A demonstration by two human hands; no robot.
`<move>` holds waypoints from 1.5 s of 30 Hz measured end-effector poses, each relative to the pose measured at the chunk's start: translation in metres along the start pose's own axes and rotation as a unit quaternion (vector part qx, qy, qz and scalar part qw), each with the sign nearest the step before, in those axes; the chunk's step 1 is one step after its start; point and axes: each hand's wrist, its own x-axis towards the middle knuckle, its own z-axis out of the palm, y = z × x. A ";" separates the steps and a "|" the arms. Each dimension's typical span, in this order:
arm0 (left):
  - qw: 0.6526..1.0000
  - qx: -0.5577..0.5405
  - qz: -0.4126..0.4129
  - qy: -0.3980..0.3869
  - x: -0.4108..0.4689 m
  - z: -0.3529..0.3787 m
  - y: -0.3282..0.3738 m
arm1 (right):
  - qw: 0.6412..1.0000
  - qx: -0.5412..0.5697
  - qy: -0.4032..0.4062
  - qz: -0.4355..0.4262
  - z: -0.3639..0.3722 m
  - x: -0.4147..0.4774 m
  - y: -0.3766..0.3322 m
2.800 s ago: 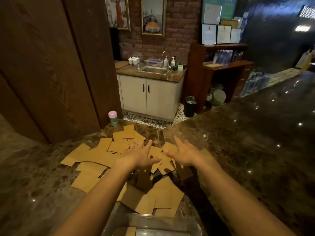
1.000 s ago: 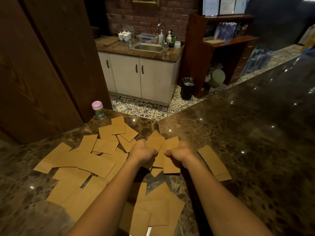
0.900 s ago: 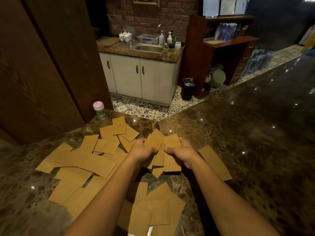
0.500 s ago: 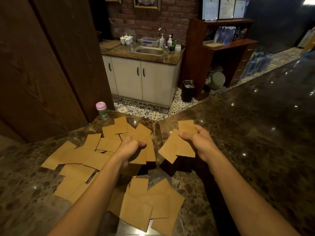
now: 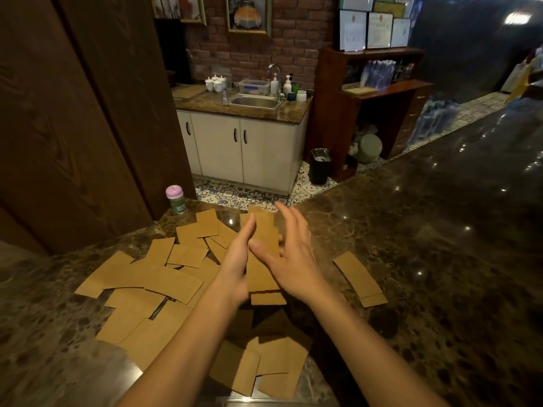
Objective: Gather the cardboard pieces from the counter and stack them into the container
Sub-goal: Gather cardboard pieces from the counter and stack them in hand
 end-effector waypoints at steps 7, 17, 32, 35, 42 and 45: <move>0.996 -0.073 0.005 -0.044 -0.014 0.000 0.010 | 0.951 -0.184 -0.185 -0.165 -0.034 -0.018 -0.017; 0.993 -0.076 0.032 -0.087 -0.026 0.012 0.005 | 0.967 -0.145 -0.156 -0.138 -0.050 -0.018 -0.037; 0.997 -0.051 0.050 -0.028 -0.051 0.018 -0.003 | 0.907 -0.297 -0.220 -0.201 -0.064 -0.036 -0.061; 0.997 -0.047 0.060 -0.026 -0.066 0.019 -0.007 | 0.914 -0.308 -0.155 -0.213 -0.068 -0.040 -0.065; 0.991 0.065 0.112 0.035 -0.108 0.023 -0.023 | 0.946 -0.218 -0.190 -0.147 -0.065 -0.057 -0.063; 0.989 0.028 0.136 0.058 -0.117 0.016 -0.027 | 0.983 -0.010 -0.179 -0.037 -0.065 -0.068 -0.064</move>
